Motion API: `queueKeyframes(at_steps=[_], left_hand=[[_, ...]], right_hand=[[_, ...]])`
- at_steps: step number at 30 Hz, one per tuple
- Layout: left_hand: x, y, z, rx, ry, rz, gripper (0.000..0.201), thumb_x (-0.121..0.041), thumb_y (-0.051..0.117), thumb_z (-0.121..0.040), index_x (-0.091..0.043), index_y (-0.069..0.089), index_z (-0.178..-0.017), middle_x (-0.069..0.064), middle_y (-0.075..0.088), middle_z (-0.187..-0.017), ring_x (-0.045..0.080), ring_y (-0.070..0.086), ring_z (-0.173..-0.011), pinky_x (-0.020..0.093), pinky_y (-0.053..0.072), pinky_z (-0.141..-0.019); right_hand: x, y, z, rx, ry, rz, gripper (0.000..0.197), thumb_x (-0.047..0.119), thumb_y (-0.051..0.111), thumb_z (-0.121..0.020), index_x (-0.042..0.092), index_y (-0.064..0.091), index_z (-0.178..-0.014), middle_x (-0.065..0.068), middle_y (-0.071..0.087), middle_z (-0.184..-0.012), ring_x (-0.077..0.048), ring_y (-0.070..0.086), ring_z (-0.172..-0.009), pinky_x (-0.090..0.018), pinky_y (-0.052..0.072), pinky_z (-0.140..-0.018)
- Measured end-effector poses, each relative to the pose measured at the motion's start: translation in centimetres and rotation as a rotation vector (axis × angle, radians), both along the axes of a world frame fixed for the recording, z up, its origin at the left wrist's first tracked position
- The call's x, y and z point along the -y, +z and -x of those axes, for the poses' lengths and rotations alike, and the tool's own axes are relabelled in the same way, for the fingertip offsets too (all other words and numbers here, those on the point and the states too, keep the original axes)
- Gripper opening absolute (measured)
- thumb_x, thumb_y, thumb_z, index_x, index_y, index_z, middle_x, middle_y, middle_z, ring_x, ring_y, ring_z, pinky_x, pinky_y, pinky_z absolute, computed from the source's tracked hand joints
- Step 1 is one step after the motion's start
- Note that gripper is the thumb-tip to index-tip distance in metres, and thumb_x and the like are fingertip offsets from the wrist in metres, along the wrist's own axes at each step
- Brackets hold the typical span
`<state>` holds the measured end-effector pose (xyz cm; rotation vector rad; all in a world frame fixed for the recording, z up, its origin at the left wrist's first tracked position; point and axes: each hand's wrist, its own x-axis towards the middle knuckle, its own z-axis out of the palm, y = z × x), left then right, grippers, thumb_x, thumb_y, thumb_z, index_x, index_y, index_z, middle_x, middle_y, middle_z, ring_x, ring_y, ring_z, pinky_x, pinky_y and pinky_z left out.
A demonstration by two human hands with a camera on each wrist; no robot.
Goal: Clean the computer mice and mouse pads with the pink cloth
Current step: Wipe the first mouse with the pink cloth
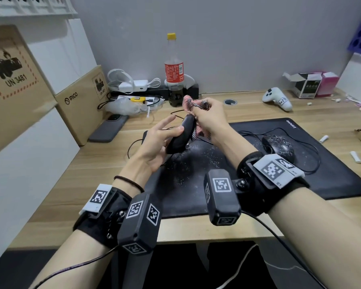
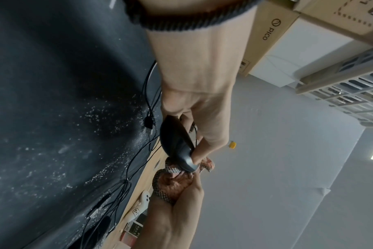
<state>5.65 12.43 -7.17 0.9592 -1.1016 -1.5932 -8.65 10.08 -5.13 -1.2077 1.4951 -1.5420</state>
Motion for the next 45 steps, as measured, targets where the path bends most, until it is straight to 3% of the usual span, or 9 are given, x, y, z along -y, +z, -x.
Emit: queueKeyframes(at_steps=[7,15,21,25,29,33,40,42,45], left_hand=[[-0.1,0.8,0.3,-0.016,-0.071,0.024,0.057,-0.015,0.066,-0.079,-0.020,0.052,-0.134,0.010,0.066,-0.117,0.022,0.060,-0.105,0.037,0.048,-0.095],[-0.3,0.5,0.9,0.036,0.035,0.001,0.053,-0.017,0.068,-0.071,-0.018,0.059,-0.123,0.010,0.066,-0.101,0.024,0.057,-0.094,0.032,0.049,-0.078],[-0.8,0.1,0.5,0.002,-0.057,0.044,0.058,-0.017,0.065,-0.075,-0.016,0.055,-0.132,0.014,0.063,-0.125,0.026,0.059,-0.105,0.045,0.043,-0.101],[-0.8,0.3,1.0,-0.019,0.029,0.037,0.054,-0.012,0.064,-0.080,-0.018,0.052,-0.133,0.007,0.067,-0.106,0.019,0.060,-0.090,0.031,0.052,-0.077],[-0.2,0.3,0.4,-0.179,0.084,-0.052,0.055,-0.014,0.061,-0.075,-0.016,0.055,-0.130,0.010,0.065,-0.106,0.020,0.062,-0.089,0.029,0.052,-0.079],[-0.5,0.6,0.3,-0.264,0.063,-0.042,0.024,-0.010,0.042,-0.090,-0.012,0.064,-0.098,0.004,0.070,-0.079,0.017,0.066,-0.066,0.023,0.056,-0.063],[0.7,1.5,-0.1,-0.412,0.222,-0.093,0.029,-0.024,0.040,-0.097,-0.005,0.061,-0.102,0.012,0.065,-0.089,0.023,0.063,-0.078,0.037,0.049,-0.092],[1.3,1.5,-0.7,-0.436,0.275,-0.112,0.035,-0.028,0.041,-0.096,-0.005,0.060,-0.115,0.015,0.065,-0.101,0.026,0.061,-0.083,0.038,0.050,-0.086],[1.7,1.4,-1.8,-0.478,0.261,-0.119,0.037,-0.028,0.038,-0.095,-0.008,0.057,-0.119,0.017,0.057,-0.112,0.029,0.058,-0.083,0.037,0.048,-0.079]], right_hand=[[-0.3,-0.3,1.0,0.125,0.073,-0.027,0.009,0.018,0.064,-0.089,0.025,0.065,-0.083,-0.007,0.067,-0.083,-0.022,0.062,-0.075,-0.044,0.056,-0.078],[-1.1,0.4,1.4,-0.129,0.192,0.055,0.016,0.007,0.058,-0.091,0.011,0.070,-0.101,0.009,0.054,-0.067,-0.001,0.045,-0.053,-0.014,0.034,-0.052],[-0.3,0.0,2.2,-0.079,0.146,0.027,0.016,0.011,0.059,-0.091,0.013,0.071,-0.102,0.012,0.053,-0.066,-0.004,0.045,-0.056,-0.019,0.034,-0.053],[-0.8,-0.1,1.6,-0.055,0.113,0.093,0.011,0.016,0.061,-0.092,0.025,0.066,-0.087,0.012,0.055,-0.065,-0.005,0.048,-0.056,-0.010,0.033,-0.040],[-1.2,0.6,1.2,0.047,0.029,0.230,0.006,0.017,0.060,-0.093,0.022,0.060,-0.093,-0.005,0.064,-0.075,-0.015,0.056,-0.061,-0.030,0.047,-0.060],[-1.4,0.4,0.3,-0.056,0.197,0.179,0.015,0.011,0.058,-0.095,0.013,0.062,-0.109,0.001,0.062,-0.078,-0.004,0.053,-0.058,-0.019,0.044,-0.058],[-3.6,-2.2,-2.2,-0.179,0.514,0.147,0.008,0.018,0.071,-0.087,0.013,0.070,-0.082,0.006,0.064,-0.107,-0.004,0.061,-0.058,-0.011,0.043,-0.047],[-4.1,-2.9,-2.3,-0.344,0.598,0.080,0.010,0.023,0.073,-0.086,0.014,0.071,-0.083,0.010,0.063,-0.095,0.005,0.057,-0.050,-0.007,0.040,-0.045],[-3.7,-3.1,-1.6,-0.231,0.530,0.015,0.014,0.026,0.072,-0.086,0.012,0.070,-0.084,0.017,0.061,-0.062,-0.011,0.051,-0.038,-0.024,0.044,-0.038]])
